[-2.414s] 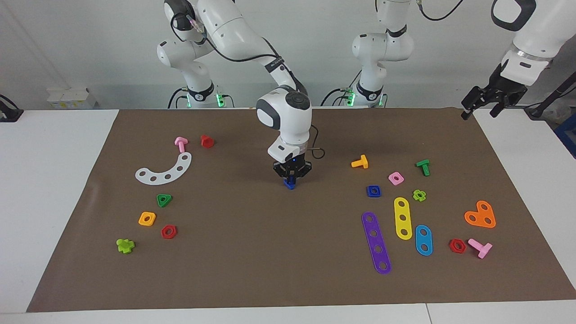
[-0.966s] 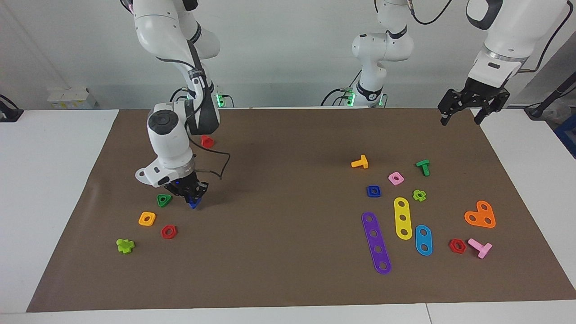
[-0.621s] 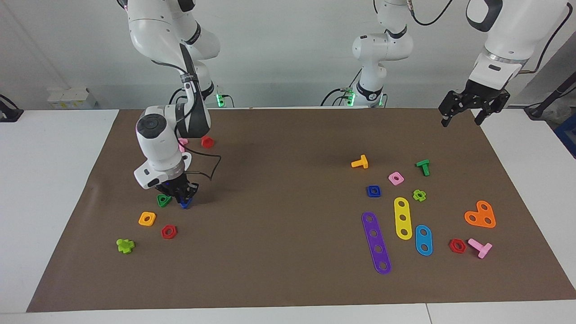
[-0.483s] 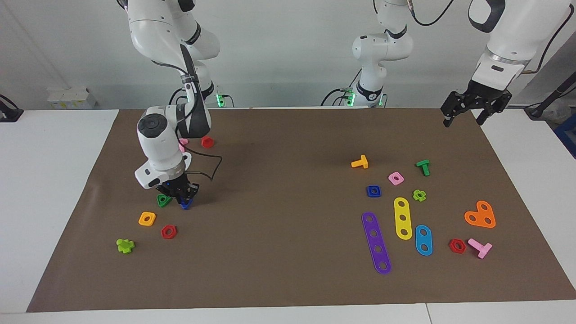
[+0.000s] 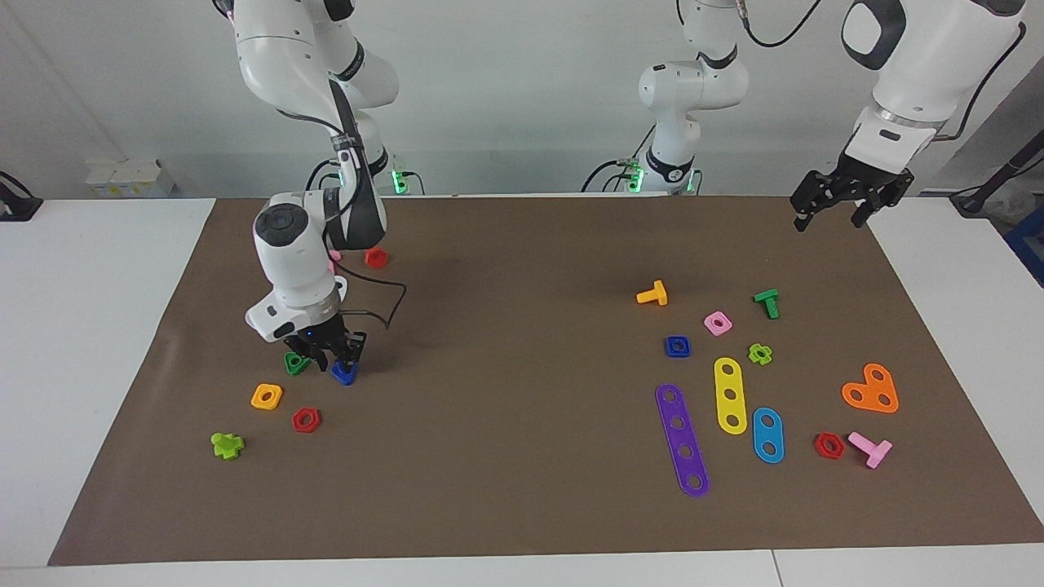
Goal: Unscrew and place screws in storage area
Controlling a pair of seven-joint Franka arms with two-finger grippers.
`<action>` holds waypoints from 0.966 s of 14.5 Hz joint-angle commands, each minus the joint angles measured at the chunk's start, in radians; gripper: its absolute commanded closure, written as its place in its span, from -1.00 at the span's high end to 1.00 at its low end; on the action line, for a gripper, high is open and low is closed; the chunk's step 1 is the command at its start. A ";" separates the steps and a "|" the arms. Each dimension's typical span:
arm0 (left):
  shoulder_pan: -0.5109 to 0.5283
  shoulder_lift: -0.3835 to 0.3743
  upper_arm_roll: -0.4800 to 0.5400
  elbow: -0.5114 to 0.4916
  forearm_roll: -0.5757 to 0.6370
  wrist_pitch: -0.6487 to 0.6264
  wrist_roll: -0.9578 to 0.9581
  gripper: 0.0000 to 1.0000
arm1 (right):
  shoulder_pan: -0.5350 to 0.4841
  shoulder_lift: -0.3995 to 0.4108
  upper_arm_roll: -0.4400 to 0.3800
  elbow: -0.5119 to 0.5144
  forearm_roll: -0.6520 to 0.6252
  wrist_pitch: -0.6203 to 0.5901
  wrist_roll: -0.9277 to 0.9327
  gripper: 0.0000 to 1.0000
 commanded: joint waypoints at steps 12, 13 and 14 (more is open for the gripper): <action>0.017 -0.018 -0.013 0.060 -0.016 -0.017 -0.012 1.00 | -0.021 -0.237 -0.002 0.416 0.099 -0.696 -0.024 0.98; 0.013 -0.021 -0.013 0.059 -0.016 -0.025 -0.012 1.00 | -0.024 -0.234 -0.002 0.471 0.099 -0.758 -0.024 0.98; 0.010 -0.023 -0.013 0.051 -0.016 -0.025 -0.013 1.00 | -0.027 -0.234 -0.004 0.513 0.099 -0.801 -0.024 0.98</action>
